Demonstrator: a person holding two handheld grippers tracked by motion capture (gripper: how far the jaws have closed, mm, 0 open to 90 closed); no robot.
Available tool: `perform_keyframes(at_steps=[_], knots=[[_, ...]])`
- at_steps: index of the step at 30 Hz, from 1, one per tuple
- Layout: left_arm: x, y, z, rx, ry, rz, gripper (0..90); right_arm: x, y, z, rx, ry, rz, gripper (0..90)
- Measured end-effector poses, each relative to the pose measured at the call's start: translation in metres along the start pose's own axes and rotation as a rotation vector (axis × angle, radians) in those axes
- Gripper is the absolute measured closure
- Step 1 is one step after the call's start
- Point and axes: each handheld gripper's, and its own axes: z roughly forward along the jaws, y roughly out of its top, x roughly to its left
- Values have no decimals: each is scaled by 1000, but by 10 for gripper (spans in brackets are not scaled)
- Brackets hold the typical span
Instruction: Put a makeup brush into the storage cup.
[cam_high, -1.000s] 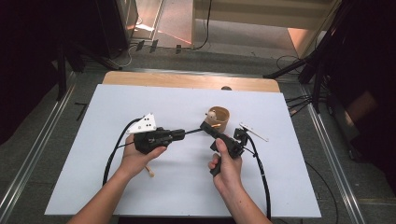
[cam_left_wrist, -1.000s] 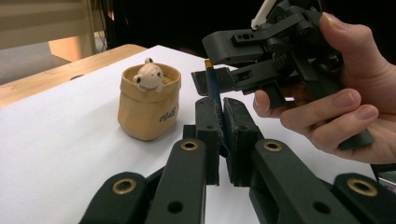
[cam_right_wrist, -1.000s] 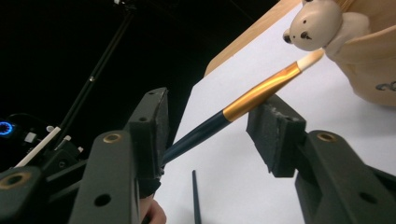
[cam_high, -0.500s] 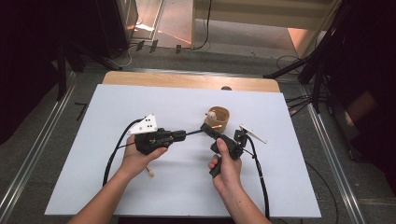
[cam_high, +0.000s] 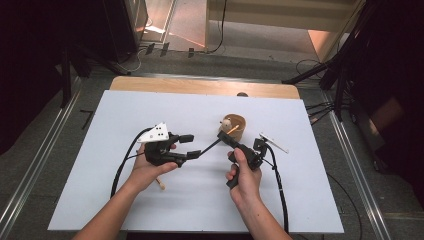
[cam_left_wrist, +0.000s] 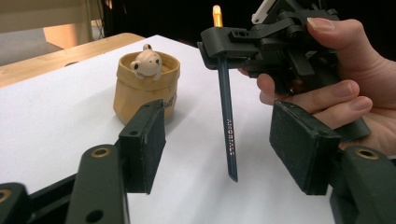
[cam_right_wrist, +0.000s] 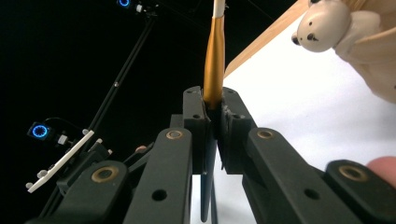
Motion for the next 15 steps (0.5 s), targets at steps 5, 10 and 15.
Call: perform_keyframes(at_steps=[5,10,15], knots=[[0,0,-1,-1,2,-7,322,-1,3,-3,-18,-21,-41,843],[1,1,-3,-3,10,-11,295,0,6,-5,-38,-39,-93,843],[1,1,-4,-7,15,-14,285,1,9,-9,-57,-67,-146,843]])
